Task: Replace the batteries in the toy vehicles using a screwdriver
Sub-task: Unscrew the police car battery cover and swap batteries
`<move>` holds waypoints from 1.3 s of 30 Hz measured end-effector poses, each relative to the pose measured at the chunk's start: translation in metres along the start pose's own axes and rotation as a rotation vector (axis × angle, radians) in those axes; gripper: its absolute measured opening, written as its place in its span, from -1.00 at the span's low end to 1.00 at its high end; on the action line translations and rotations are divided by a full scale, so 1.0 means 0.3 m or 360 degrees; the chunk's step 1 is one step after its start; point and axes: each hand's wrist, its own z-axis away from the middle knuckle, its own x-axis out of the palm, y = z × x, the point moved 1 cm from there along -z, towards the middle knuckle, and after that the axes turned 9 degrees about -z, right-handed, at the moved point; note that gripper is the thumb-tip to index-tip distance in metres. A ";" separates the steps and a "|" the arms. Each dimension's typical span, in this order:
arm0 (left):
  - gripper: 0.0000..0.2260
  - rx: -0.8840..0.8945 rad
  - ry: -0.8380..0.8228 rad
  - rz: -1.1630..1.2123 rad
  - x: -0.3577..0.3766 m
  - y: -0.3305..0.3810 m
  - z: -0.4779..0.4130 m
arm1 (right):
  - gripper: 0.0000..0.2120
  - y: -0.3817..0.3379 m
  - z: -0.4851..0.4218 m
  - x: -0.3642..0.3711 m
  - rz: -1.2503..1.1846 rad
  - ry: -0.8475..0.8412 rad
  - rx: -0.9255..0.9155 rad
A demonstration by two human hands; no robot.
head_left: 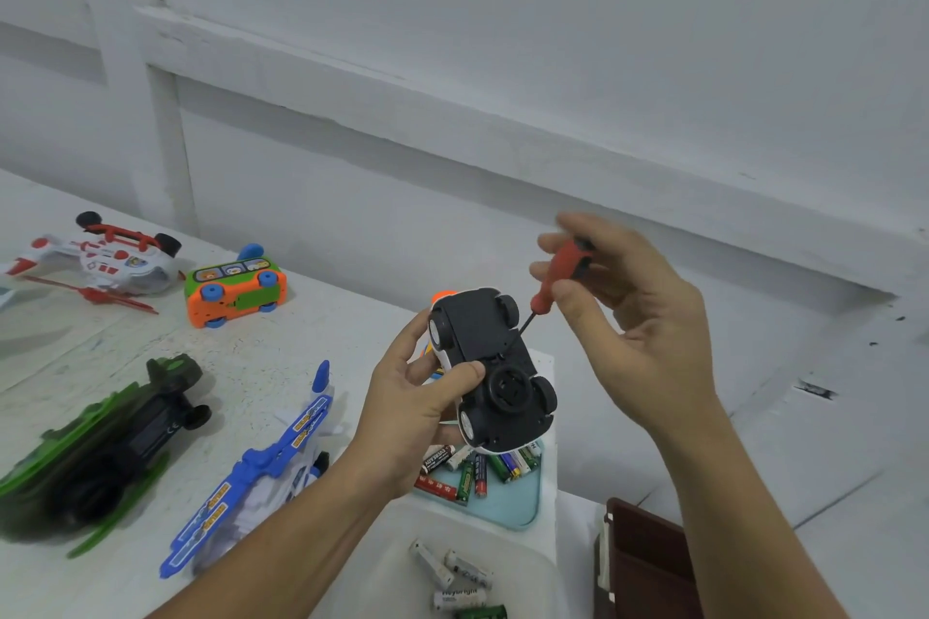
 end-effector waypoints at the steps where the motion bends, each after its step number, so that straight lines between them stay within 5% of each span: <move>1: -0.48 -0.0002 -0.0001 0.0003 -0.001 -0.001 -0.001 | -0.62 -0.002 0.002 -0.001 -0.0002 -0.0019 -0.0013; 6: -0.46 -0.0016 -0.0015 0.0031 0.000 -0.010 -0.001 | -0.78 -0.005 -0.009 0.006 0.0105 0.0028 -0.0106; 11: -0.47 -0.0044 -0.0019 0.0037 0.001 -0.017 -0.001 | -0.64 0.003 -0.008 -0.002 0.0095 0.0016 -0.0111; 16: -0.46 -0.0052 -0.0018 0.0035 0.002 -0.017 0.001 | -0.75 0.005 -0.005 0.006 0.0053 0.0013 -0.0112; 39: -0.47 -0.0084 -0.0022 0.0050 0.003 -0.002 0.014 | -0.56 0.019 0.016 0.009 -0.0020 -0.0095 0.0129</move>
